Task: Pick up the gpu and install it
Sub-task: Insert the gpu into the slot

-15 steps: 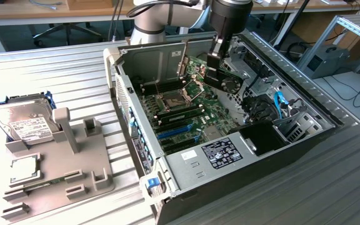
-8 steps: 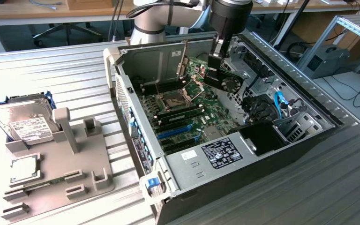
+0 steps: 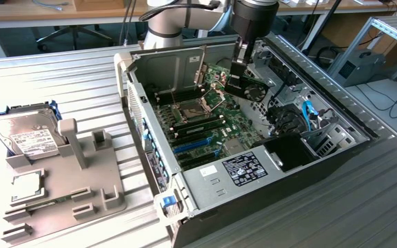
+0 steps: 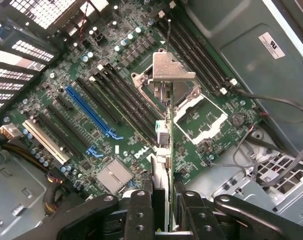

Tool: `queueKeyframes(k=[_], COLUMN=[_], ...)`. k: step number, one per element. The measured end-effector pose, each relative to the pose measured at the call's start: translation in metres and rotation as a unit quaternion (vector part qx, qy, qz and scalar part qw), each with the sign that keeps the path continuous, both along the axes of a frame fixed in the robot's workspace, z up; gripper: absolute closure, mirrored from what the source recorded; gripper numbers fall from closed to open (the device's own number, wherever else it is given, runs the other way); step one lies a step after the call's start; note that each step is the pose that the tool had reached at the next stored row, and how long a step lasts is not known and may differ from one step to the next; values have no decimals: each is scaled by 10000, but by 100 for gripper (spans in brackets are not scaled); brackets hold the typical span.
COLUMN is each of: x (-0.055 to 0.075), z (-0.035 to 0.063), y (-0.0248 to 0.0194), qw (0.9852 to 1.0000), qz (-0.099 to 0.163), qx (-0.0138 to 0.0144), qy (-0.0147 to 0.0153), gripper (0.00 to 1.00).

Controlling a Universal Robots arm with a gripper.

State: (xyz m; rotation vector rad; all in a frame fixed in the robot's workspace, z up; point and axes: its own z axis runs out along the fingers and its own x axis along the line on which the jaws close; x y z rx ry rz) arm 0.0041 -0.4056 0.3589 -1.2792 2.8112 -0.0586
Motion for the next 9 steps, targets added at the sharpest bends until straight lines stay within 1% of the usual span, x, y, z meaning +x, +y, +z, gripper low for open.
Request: queueKeyframes(k=[9], x=[3], z=[-6], y=[0], qw=[9996], qz=[270], qx=[0], qy=[0], gripper=[74])
